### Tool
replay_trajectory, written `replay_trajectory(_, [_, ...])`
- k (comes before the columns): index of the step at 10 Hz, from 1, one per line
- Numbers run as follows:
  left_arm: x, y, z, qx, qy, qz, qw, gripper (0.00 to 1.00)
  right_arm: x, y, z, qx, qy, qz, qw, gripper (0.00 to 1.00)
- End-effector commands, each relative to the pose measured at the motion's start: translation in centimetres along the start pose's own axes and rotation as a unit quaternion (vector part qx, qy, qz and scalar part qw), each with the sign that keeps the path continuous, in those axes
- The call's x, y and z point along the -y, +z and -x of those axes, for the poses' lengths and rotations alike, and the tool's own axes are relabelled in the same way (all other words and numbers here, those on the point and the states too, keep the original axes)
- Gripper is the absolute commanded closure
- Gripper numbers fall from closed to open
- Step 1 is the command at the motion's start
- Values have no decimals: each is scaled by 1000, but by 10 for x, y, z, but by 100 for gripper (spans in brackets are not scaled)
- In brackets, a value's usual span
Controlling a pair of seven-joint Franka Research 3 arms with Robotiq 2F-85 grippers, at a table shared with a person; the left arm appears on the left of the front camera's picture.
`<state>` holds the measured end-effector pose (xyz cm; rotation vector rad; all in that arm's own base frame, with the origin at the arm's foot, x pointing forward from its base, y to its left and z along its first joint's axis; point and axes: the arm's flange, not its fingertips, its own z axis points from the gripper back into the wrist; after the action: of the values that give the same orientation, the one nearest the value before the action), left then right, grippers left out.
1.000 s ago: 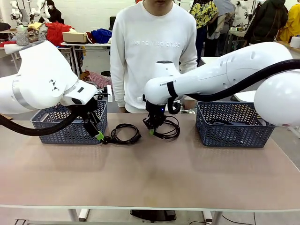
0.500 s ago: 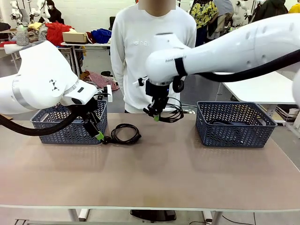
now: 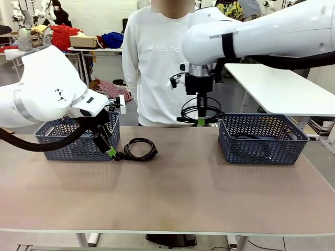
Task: Organize the cables according to human instructions.
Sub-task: Pick up a bundle of cables and place it in the basket indicated by the human.
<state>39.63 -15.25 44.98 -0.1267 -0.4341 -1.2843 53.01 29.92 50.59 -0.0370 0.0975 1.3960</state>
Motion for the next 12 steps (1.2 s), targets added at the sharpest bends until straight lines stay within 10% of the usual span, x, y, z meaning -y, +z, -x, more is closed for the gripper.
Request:
replay_trajectory(1, [1, 1, 0, -1, 4, -3, 1000, 0, -7, -14, 44, 5, 6, 12, 1000, 100])
replay_trajectory(12, [1, 1, 0, -1, 4, -3, 1000, 0, 53, -53, 207, 61, -75, 35, 995, 100])
